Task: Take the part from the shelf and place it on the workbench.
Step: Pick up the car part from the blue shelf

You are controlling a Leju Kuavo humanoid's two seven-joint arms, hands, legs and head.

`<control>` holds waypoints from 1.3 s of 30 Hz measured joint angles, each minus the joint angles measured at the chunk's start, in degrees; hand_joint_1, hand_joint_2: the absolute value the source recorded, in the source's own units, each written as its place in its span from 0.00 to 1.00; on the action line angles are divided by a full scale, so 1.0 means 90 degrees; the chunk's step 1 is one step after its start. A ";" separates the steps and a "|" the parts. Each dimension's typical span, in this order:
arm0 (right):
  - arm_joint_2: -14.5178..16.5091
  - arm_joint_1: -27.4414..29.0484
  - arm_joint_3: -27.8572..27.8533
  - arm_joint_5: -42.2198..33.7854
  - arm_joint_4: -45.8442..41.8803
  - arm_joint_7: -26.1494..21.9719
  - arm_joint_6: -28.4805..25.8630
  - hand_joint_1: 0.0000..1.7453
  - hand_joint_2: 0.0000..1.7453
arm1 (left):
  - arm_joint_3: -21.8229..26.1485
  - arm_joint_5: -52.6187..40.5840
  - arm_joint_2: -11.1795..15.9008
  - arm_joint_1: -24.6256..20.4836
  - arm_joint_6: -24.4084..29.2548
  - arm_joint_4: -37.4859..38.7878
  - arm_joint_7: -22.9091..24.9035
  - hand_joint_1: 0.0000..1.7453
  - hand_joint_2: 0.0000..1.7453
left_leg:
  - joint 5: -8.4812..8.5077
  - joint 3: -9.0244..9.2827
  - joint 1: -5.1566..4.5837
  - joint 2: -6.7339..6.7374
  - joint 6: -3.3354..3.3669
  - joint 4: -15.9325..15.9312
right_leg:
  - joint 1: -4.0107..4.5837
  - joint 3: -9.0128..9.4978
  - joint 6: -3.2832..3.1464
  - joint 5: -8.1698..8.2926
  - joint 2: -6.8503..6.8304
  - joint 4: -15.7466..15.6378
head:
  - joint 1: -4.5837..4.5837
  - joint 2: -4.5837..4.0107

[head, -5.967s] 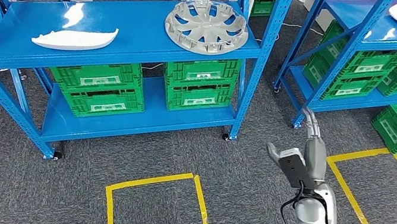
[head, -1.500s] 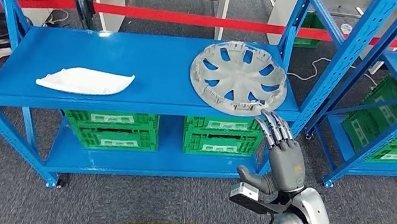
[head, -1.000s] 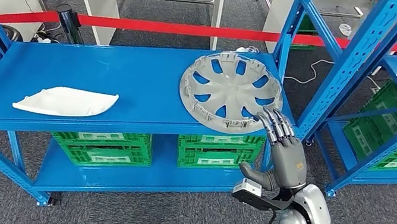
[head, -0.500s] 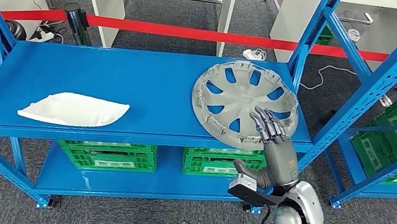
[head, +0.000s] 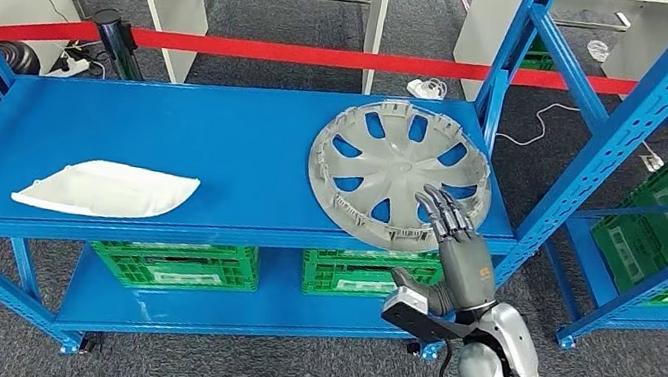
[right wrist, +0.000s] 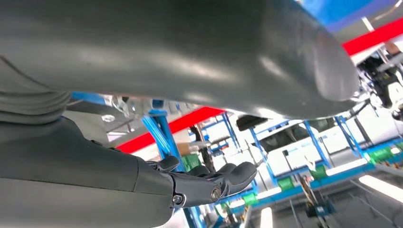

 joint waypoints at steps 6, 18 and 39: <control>-0.0158 -0.0336 -0.0081 -0.0171 0.0871 -0.0186 0.0098 0.00 0.00 | -0.0081 0.0073 -0.0035 -0.0008 0.0017 0.0003 0.0044 0.00 0.00 | 0.0000 0.0003 0.0004 0.0001 -0.0001 -0.0001 | -0.0010 0.0008 0.0000 0.0000 0.0002 -0.0004 | 0.0000 0.0000; -0.0533 -0.1459 -0.0027 0.0061 0.3058 -0.0455 0.0405 0.00 0.25 | -0.0256 0.0289 -0.0089 -0.0116 -0.0042 0.0002 -0.0034 0.00 0.00 | 0.0000 0.0007 -0.0010 -0.0002 0.0001 0.0000 | -0.0019 0.0022 0.0009 0.0006 0.0003 -0.0019 | 0.0001 0.0000; -0.1120 -0.3154 0.1298 0.1257 0.4796 -0.0159 0.0352 0.00 1.00 | -0.0201 0.0449 -0.0087 0.0014 0.0130 0.0005 -0.0089 0.00 0.00 | 0.0000 0.0008 -0.0009 0.0000 0.0002 -0.0001 | -0.0024 0.0025 0.0009 0.0007 0.0002 -0.0022 | 0.0002 0.0000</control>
